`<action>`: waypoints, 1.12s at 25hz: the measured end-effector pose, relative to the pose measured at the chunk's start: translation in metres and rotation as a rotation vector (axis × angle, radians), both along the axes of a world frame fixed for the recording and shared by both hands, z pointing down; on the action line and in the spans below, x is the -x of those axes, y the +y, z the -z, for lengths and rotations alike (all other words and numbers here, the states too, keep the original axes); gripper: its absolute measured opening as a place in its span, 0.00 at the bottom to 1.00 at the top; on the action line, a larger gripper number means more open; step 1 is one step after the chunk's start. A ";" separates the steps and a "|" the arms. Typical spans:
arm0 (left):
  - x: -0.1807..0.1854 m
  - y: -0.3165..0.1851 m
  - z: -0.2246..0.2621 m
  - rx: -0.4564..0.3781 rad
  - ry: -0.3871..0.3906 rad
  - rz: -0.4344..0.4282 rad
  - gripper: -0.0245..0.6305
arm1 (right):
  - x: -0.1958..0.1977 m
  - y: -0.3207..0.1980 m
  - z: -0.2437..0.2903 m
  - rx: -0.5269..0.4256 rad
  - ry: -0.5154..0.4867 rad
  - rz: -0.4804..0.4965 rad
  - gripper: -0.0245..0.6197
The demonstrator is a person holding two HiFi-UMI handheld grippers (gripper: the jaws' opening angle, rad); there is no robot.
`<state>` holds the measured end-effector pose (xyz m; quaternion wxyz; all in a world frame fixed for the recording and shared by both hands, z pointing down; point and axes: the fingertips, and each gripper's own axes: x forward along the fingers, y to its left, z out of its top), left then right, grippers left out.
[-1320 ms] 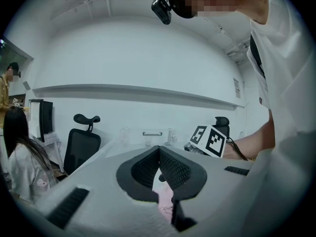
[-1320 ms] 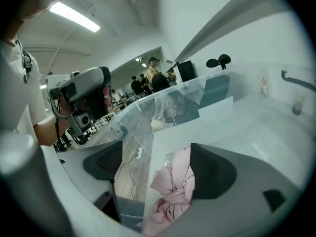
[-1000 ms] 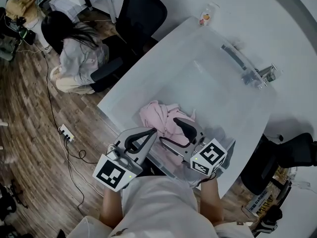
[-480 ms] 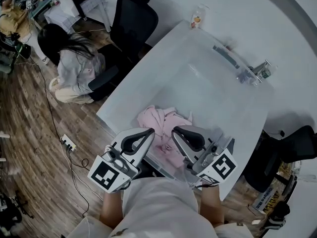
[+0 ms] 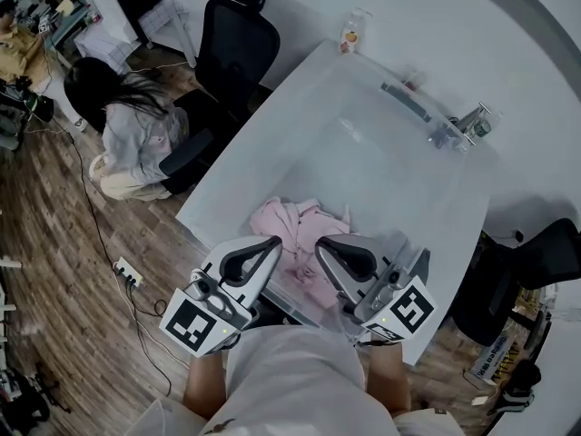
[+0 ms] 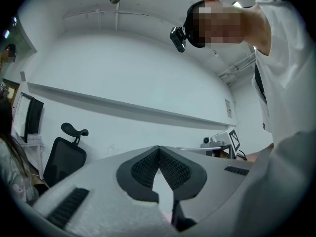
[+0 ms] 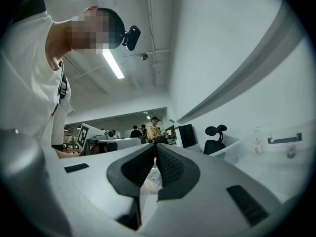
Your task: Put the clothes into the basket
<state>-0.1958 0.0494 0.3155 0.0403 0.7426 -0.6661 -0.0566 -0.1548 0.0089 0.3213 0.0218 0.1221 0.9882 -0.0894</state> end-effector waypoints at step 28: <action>-0.136 -0.079 0.007 -0.006 -0.056 -0.491 0.05 | -0.155 -0.069 0.017 -0.059 0.003 -0.519 0.07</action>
